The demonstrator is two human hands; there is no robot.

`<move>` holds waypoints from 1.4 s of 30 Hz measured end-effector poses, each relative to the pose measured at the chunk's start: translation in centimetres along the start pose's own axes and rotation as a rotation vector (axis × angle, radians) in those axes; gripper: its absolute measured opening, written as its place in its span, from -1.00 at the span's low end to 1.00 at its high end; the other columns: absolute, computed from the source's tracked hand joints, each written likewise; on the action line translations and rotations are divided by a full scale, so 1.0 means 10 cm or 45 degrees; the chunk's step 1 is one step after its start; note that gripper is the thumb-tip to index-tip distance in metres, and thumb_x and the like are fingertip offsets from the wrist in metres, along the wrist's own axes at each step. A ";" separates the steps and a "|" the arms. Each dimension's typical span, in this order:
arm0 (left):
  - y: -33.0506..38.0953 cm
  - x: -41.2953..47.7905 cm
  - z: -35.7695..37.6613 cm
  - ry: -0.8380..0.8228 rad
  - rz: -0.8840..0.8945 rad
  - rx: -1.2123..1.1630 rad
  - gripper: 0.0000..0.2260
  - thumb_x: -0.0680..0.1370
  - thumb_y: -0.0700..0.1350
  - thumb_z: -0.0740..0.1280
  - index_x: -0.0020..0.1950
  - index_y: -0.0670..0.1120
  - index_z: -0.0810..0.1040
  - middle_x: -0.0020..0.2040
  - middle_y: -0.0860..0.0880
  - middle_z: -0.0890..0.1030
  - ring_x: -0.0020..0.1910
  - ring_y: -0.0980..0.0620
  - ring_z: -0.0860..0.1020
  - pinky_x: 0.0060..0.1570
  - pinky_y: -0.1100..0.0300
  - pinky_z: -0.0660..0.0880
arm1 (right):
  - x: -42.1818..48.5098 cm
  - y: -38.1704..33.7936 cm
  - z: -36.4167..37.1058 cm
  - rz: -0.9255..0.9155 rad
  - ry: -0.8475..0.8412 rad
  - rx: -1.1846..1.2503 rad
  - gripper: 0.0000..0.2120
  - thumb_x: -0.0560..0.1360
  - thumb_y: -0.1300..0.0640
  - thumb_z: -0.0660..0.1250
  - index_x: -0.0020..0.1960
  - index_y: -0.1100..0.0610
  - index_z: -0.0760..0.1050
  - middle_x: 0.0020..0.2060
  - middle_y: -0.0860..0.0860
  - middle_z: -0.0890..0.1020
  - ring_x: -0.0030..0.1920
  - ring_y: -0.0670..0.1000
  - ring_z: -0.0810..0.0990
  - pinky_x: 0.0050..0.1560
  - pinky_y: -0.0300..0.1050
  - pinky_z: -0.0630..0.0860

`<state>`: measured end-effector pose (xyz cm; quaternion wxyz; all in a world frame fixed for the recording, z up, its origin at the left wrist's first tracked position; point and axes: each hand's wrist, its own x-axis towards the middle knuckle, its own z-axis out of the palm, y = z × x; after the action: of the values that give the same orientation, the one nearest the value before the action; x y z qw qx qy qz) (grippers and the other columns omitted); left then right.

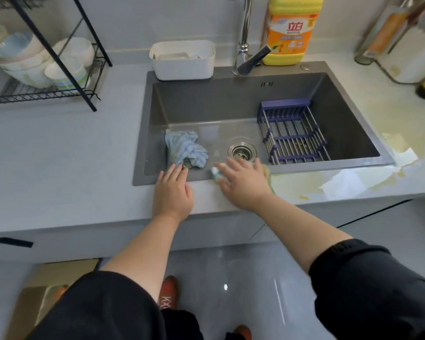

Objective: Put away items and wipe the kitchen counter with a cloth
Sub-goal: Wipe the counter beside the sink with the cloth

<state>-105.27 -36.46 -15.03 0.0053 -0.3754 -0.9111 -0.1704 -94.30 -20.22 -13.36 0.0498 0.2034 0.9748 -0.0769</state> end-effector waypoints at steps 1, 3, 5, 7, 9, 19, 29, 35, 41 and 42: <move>0.00 -0.01 0.00 -0.018 -0.005 0.006 -0.45 0.45 -0.08 -0.06 0.24 -0.26 0.55 0.26 -0.21 0.55 0.32 -0.18 0.46 0.33 -0.16 0.29 | -0.03 0.22 -0.01 0.074 0.002 -0.013 -0.50 0.57 -0.21 -0.05 0.50 -0.17 0.10 0.51 -0.04 0.19 0.50 0.08 0.12 0.43 0.32 -0.07; 0.00 -0.01 0.00 0.003 -0.013 0.016 -0.45 0.45 -0.08 -0.06 0.24 -0.25 0.55 0.25 -0.21 0.56 0.31 -0.18 0.47 0.33 -0.17 0.30 | -0.11 0.63 -0.03 0.309 0.028 -0.044 -0.49 0.55 -0.23 -0.12 0.47 -0.16 0.16 0.49 -0.03 0.24 0.49 0.06 0.15 0.42 0.34 -0.04; -0.01 0.00 0.00 0.028 -0.011 0.007 -0.47 0.45 -0.09 -0.04 0.21 -0.26 0.57 0.22 -0.21 0.58 0.27 -0.19 0.50 0.29 -0.19 0.34 | -0.17 0.88 -0.06 0.573 0.106 -0.033 -0.48 0.54 -0.18 -0.16 0.37 -0.07 0.33 0.37 0.04 0.40 0.40 0.09 0.28 0.39 0.35 0.09; -0.02 -0.01 0.01 0.039 -0.013 0.007 -0.49 0.44 -0.11 -0.02 0.18 -0.26 0.58 0.18 -0.22 0.60 0.23 -0.20 0.53 0.25 -0.20 0.38 | -0.17 0.83 -0.09 0.719 0.224 -0.001 -0.52 0.55 -0.10 -0.13 0.21 0.04 0.46 0.20 0.07 0.52 0.27 0.12 0.37 0.34 0.28 0.19; -0.02 -0.01 0.02 0.057 -0.018 -0.008 -0.50 0.43 -0.12 0.00 0.15 -0.27 0.59 0.15 -0.22 0.61 0.20 -0.21 0.55 0.21 -0.20 0.41 | -0.14 0.63 -0.10 0.709 0.264 -0.006 -0.54 0.58 -0.06 -0.12 0.07 0.09 0.50 0.06 0.08 0.58 0.13 0.14 0.46 0.24 0.13 0.28; -0.05 -0.02 0.05 0.115 -0.114 -0.099 -0.51 0.41 -0.13 0.00 0.09 -0.28 0.62 0.11 -0.24 0.63 0.17 -0.22 0.57 0.23 -0.19 0.40 | 0.20 0.15 -0.53 0.601 0.164 1.656 -0.77 0.55 0.12 0.13 -0.05 0.17 0.54 -0.15 0.08 0.63 -0.08 0.11 0.60 -0.01 -0.02 0.51; -0.07 -0.02 0.05 0.135 -0.116 -0.117 -0.50 0.42 -0.16 -0.02 0.12 -0.29 0.60 0.13 -0.23 0.62 0.19 -0.21 0.56 0.24 -0.16 0.40 | -0.29 0.02 0.06 -0.399 0.227 0.115 -0.50 0.44 -0.12 0.19 0.31 0.09 0.43 0.44 0.10 0.32 0.42 0.21 0.29 0.33 0.29 0.30; -0.07 -0.02 0.02 0.171 -0.156 -0.211 -0.51 0.39 -0.19 -0.01 0.08 -0.33 0.60 0.06 -0.27 0.64 0.13 -0.26 0.58 0.14 -0.18 0.49 | 0.00 -0.41 0.06 -0.713 0.209 0.264 -0.53 0.29 0.18 0.17 0.16 0.14 0.57 0.29 0.03 0.51 0.27 0.16 0.47 0.20 0.06 0.44; -0.06 -0.01 0.02 0.108 -0.116 -0.124 -0.52 0.42 -0.18 -0.02 0.12 -0.31 0.59 0.10 -0.24 0.63 0.17 -0.24 0.57 0.18 -0.18 0.44 | -0.35 0.45 -0.08 -0.602 0.206 0.161 -0.58 0.25 0.20 0.19 0.07 0.12 0.58 0.22 0.04 0.56 0.20 0.16 0.50 0.12 0.10 0.43; -0.06 -0.01 0.02 0.098 -0.097 -0.096 -0.52 0.42 -0.18 -0.02 0.11 -0.30 0.59 0.10 -0.23 0.63 0.16 -0.23 0.57 0.17 -0.18 0.44 | -0.42 0.56 -0.11 -0.519 0.217 0.138 -0.57 0.24 0.19 0.19 0.08 0.13 0.56 0.21 0.06 0.56 0.19 0.18 0.49 0.11 0.13 0.44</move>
<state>-105.55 -36.87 -15.41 0.0197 -0.3337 -0.9167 -0.2190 -88.24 -16.56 -12.44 -0.0604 0.0105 0.9909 -0.1202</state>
